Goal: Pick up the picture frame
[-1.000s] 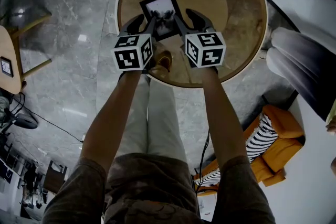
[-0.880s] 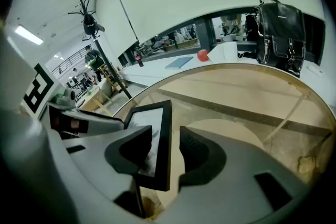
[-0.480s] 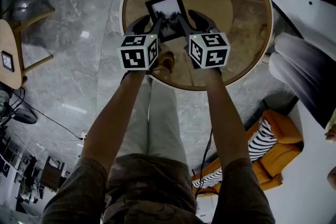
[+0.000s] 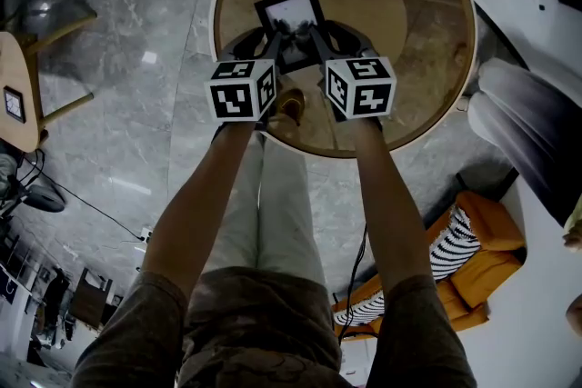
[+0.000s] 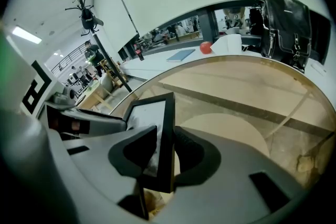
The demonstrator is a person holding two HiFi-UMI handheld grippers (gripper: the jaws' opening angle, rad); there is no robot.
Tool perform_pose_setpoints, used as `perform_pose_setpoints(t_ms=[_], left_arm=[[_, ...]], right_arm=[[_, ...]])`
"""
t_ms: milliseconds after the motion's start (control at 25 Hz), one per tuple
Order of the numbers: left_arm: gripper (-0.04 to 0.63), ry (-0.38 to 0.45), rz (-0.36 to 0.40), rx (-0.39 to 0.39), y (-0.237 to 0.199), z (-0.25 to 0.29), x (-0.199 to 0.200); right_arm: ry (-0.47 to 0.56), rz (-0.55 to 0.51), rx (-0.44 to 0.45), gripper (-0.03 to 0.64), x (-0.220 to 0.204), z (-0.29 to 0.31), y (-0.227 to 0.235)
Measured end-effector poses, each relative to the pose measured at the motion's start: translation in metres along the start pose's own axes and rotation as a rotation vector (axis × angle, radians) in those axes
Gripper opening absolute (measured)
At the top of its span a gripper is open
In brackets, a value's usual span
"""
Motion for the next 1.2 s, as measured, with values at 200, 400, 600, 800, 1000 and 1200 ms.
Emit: perform_pose_setpoints(t_ms=[200,400,600,800,1000,1200], left_arm=[[0.115,-0.012,-0.018,0.012,-0.002,-0.001,0.001],[0.109,-0.020,0.006,0.003,-0.001,-0.006,0.003],[0.104,-0.020,0.025,-0.017,0.002,-0.017,0.003],[0.098,0.002,0.018,-0.041,0.010,-0.043,0.007],[0.089,0.050,0.041,-0.054,0.025,-0.076,0.030],[0.086,0.106,0.084,-0.069,0.044,-0.115,0.061]], right_arm=[[0.008,0.033,-0.009,0.112,-0.002,-0.001,-0.001],[0.019,0.047,-0.032,0.110,-0.004,-0.008,-0.006],[0.030,0.072,-0.041,0.103,-0.009,-0.018,-0.013],[0.054,0.070,-0.053,0.100,0.000,-0.037,-0.027],[0.115,0.098,-0.095,0.094,0.020,-0.072,-0.044],[0.174,0.090,-0.125,0.089,0.049,-0.111,-0.065]])
Point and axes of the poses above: the fingertips, and each gripper's own axes: z forward along the fingers, y to its right, x out of its top, the point moved 1 cm from there along -z, backward along the fingers, and after that the axes turned 2 degrees about y, right-handed, at the moved point
